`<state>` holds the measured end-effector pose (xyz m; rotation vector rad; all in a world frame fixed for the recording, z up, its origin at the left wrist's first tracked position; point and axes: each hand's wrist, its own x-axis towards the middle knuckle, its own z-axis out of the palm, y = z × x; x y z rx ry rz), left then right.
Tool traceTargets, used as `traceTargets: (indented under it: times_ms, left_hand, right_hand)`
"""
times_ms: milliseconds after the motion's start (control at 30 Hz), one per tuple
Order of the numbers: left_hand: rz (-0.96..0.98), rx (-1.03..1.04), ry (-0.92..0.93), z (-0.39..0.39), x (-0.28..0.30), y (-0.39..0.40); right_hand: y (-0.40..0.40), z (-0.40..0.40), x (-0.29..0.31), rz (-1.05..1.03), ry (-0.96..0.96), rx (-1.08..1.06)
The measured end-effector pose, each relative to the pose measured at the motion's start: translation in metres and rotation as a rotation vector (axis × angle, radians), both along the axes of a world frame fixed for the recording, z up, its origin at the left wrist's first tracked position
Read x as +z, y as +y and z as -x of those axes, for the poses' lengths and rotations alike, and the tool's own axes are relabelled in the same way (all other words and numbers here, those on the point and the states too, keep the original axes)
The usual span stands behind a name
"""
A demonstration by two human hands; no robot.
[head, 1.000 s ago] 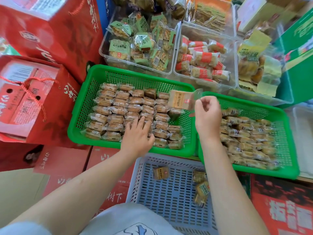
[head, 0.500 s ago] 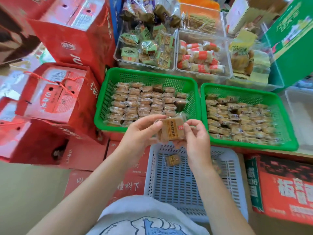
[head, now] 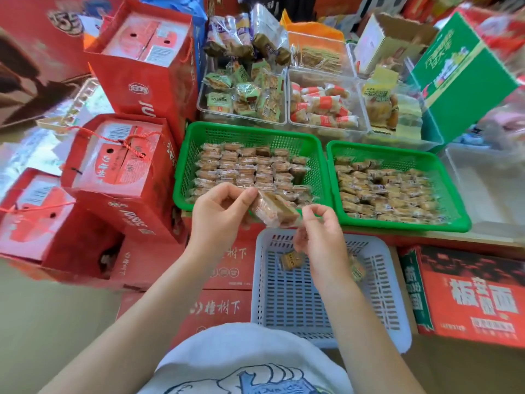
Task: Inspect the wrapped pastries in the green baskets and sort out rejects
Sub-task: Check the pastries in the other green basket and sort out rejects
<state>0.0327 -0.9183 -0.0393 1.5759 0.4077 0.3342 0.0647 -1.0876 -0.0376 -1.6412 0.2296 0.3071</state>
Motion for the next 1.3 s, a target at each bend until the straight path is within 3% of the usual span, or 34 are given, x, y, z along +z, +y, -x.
traceTargets:
  times_ms: [100,167,233,333,433,533,633,800,967,1200,1300]
  left_hand:
    - [-0.134,0.043,-0.015,0.009,0.004,-0.001]
    - [-0.203,0.041,-0.053,0.014,0.004,0.0]
    - [-0.284,0.019,-0.097,0.02,0.005,0.002]
    - [-0.39,-0.049,-0.14,0.032,0.005,0.004]
    - [-0.411,-0.096,-0.172,0.043,0.009,0.004]
    - [-0.316,-0.15,-0.128,0.053,0.018,0.001]
    - [-0.216,-0.195,-0.102,0.057,0.019,0.007]
    - [-0.063,-0.575,0.016,0.052,0.022,0.015]
    - [-0.057,-0.591,0.093,0.047,0.022,0.002]
    - [0.159,-0.562,0.258,0.02,0.02,-0.022]
    - [0.316,-0.441,0.283,0.001,0.007,-0.028]
  right_hand:
    - [0.006,0.02,-0.001,0.232,-0.287,0.097]
    - [0.01,0.032,-0.002,0.311,-0.363,0.199]
    - [0.015,0.042,-0.002,0.367,-0.373,0.224]
    - [0.018,0.054,0.003,0.269,-0.349,0.17]
    - [0.019,0.061,0.011,0.265,-0.361,0.253]
    - [0.018,0.065,0.018,0.256,-0.342,0.277]
    - [0.014,0.067,0.028,0.016,-0.219,0.226]
    - [0.011,0.061,0.036,-0.355,0.11,0.106]
    - [0.005,0.055,0.041,-0.419,0.214,0.079]
    - [-0.016,0.032,0.027,-0.444,0.266,-0.085]
    - [-0.032,0.011,0.016,-0.289,0.197,-0.142]
